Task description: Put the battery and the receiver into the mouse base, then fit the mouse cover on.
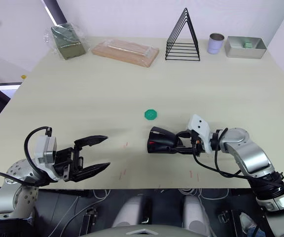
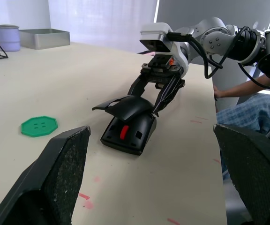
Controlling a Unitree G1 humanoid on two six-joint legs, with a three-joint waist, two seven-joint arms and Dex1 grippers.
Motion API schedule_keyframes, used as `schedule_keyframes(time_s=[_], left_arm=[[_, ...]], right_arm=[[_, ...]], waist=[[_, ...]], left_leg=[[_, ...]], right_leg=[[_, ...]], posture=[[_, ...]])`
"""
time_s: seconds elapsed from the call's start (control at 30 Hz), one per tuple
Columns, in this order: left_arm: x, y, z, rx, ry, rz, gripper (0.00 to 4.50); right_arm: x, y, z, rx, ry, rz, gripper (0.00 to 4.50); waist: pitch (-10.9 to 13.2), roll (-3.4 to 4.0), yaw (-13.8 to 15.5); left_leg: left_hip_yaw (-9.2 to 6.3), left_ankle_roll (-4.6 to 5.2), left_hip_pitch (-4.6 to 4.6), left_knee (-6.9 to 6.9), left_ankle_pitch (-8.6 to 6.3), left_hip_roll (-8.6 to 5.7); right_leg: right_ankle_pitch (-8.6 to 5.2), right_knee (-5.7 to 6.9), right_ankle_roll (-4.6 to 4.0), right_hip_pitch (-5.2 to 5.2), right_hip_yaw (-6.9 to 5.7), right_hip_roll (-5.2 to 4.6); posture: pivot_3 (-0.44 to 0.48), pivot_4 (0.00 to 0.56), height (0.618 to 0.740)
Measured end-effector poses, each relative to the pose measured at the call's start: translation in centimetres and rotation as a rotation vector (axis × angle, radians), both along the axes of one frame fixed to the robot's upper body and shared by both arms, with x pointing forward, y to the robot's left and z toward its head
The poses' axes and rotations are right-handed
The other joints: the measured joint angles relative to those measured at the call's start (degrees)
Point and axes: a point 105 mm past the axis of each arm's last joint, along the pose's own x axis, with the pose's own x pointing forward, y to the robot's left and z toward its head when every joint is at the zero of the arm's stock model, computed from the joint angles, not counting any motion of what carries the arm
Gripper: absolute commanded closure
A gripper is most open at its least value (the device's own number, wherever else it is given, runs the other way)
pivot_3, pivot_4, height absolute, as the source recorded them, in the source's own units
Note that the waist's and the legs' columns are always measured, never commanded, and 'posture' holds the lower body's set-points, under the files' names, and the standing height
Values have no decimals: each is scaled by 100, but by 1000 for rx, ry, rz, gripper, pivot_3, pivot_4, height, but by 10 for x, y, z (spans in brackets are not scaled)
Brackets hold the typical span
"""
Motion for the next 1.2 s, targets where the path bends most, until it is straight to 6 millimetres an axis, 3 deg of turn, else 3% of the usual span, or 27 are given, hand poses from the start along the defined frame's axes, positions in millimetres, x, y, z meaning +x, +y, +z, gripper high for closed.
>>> schedule_keyframes(time_s=[0.2,0.4,0.53,0.7,0.9,1.2], left_arm=[[0,0,0,2,-1,3,0],[1,0,1,3,-4,2,0],[1,0,1,6,-7,1,0],[2,0,2,7,-9,6,0],[3,0,2,7,-9,15,0],[2,1,0,7,0,20,0]], right_arm=[[0,0,5,-9,-16,10,1989],[-2,21,60,-74,-197,122,1989],[-13,36,61,-203,-141,192,1989],[-17,39,60,-300,-114,213,1989],[-11,31,44,-397,-82,174,1989],[-1,19,38,-451,-91,128,1989]], waist=[[0,1,0],[0,0,-9],[1,1,3],[0,-2,-1],[0,-1,-6],[0,-1,-8]], left_leg=[[2,0,1,2,0,4],[-2,-1,7,2,0,16],[-2,-2,4,2,0,15],[0,-2,4,2,0,9],[0,-2,3,2,0,8],[0,-2,3,1,0,8]], right_leg=[[0,3,0,0,6,8],[0,5,-1,-1,6,22],[0,3,-2,-2,5,13],[0,1,-2,-1,5,-1],[0,1,-2,-2,4,-20],[0,1,-2,-2,4,-21]], posture=[[0,150,740],[0,150,740],[0,150,740],[0,150,740],[0,150,740],[0,150,740]])
